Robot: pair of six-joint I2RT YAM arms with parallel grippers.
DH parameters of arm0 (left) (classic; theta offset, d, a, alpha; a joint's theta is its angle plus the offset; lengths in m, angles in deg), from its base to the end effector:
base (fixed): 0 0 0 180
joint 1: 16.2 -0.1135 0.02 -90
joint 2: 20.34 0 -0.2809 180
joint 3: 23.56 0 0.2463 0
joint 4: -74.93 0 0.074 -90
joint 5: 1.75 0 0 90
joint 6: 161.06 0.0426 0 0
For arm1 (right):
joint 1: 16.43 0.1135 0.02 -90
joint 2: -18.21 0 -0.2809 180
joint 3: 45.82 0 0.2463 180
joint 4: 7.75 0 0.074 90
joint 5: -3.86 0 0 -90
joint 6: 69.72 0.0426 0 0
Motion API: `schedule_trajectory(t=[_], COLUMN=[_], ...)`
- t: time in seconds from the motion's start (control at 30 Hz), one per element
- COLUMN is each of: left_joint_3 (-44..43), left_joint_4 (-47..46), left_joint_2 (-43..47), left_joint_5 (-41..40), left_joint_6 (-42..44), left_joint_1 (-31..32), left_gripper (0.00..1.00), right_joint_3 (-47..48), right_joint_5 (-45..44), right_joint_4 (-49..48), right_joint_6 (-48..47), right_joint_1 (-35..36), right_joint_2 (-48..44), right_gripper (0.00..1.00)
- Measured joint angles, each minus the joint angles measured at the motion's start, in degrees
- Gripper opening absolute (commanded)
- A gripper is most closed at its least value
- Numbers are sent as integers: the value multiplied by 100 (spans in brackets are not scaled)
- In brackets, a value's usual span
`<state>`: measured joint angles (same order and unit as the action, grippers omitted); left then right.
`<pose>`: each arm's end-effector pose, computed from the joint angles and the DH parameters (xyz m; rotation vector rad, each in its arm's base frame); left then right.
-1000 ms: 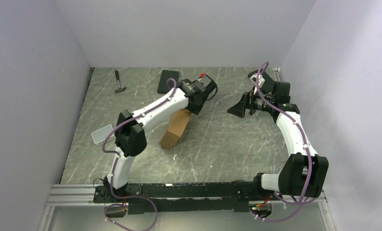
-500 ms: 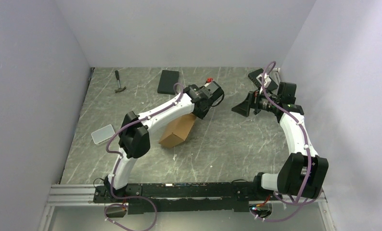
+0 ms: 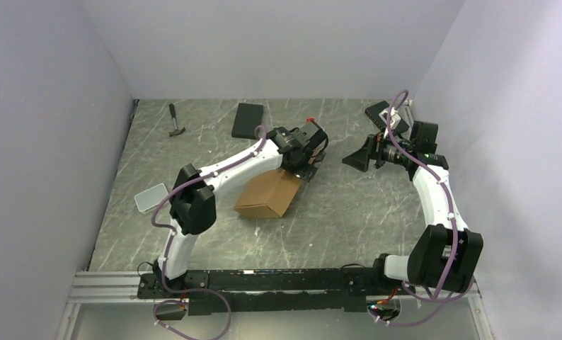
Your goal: Fold the paper box
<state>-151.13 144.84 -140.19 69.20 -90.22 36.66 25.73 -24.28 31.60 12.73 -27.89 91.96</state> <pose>0.2871 -0.3561 0.2892 0.6400 2.4798 -0.0251 0.2603 -0.0144 0.3113 -0.4605 1.9735 1.0109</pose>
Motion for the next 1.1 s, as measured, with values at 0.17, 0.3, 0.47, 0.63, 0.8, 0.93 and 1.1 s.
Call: schedule_trajectory(t=[0.17,0.3,0.47,0.63,0.8,0.93,1.1], left_joint_3=[485,575,656,796,813,813,841], left_joint_4=[-363,-551,-671,-782,-804,-804,-837], left_joint_2=[466,636,638,634,634,634,634], left_joint_5=[778,1482,1624,1377,1316,1342,1421], left_joint_6=[28,20,22,-7,-9,-4,-4], left_joint_1=[-22,-9,11,-7,-28,-44,-66], left_gripper=[100,99,98,95,95,95,95], right_joint_3=[0,0,0,-111,-811,-1329,-1635], right_joint_5=[0,0,4,98,352,562,732], right_joint_4=[26,42,42,-146,-1119,-2343,-3904], right_joint_6=[-44,-57,-61,120,1202,2518,4011], right_joint_1=[-15,-24,-39,-39,190,529,730], right_joint_2=[0,2,15,142,673,1093,1141], right_gripper=[99,99,99,85,70,79,88])
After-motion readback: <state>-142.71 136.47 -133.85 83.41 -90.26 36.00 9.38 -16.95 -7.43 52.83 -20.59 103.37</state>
